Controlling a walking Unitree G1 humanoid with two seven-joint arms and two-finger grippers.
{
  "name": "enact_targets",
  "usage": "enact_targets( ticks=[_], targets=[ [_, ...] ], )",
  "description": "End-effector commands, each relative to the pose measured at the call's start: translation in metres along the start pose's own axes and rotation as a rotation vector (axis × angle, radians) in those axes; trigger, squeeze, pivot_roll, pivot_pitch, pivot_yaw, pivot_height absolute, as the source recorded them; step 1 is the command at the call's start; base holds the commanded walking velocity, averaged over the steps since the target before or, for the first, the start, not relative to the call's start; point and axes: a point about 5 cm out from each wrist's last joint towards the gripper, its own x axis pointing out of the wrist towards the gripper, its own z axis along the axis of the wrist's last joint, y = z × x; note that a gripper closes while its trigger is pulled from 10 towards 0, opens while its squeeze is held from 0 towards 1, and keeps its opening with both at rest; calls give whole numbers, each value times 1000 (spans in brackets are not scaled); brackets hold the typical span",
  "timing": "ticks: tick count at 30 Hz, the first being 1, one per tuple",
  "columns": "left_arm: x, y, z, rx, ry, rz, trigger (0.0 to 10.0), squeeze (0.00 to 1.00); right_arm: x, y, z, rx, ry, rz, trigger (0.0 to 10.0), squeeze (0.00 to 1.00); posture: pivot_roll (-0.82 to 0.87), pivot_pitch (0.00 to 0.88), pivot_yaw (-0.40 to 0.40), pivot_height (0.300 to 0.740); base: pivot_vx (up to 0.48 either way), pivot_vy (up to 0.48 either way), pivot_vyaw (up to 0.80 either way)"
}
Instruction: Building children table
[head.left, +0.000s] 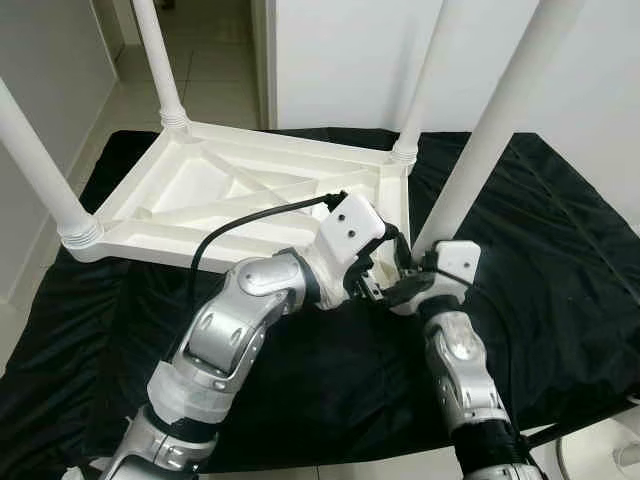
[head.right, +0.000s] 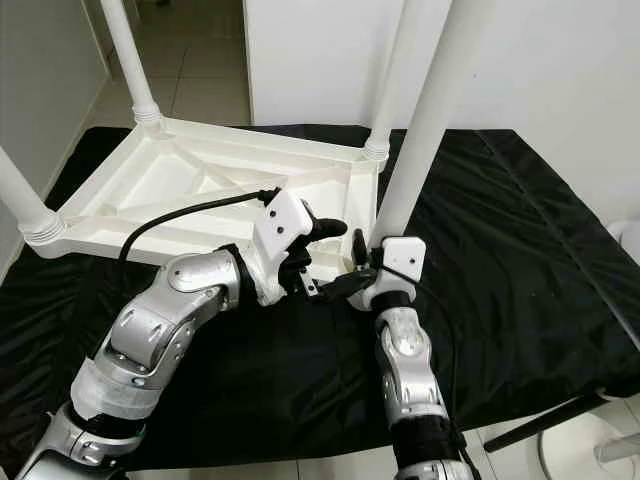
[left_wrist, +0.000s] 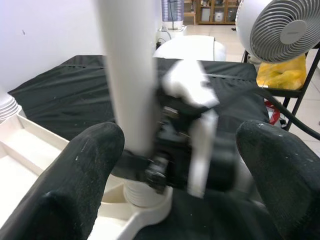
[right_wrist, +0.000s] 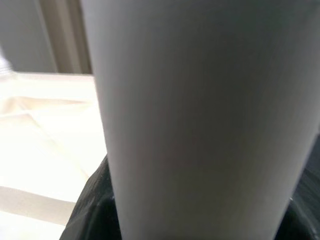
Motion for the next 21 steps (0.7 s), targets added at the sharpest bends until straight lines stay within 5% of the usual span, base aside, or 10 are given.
enact_targets(
  ticks=[1, 6, 13, 21],
  targets=[
    [0, 2, 1, 11, -2, 51, 10000, 0, -4, -12, -23, 32, 157, -82, 10000, 0, -53, 0, -7, 740, 0, 0, 0],
    [0, 3, 1, 11, -2, 52, 10000, 0, 0, -14, -23, 49, 177, -127, 10000, 0, -52, 0, -4, 740, 0, 0, 0],
    [0, 4, 2, 11, -4, 59, 10000, 0, -4, -10, -9, 93, 9, -292, 10000, 0, -49, 0, -7, 740, 0, 0, 0],
    [-1, 5, 2, 11, -5, 65, 10000, 0, -11, 4, -3, 145, -52, -347, 10000, 0, -48, 0, -7, 740, 0, 0, 0]
  ],
)
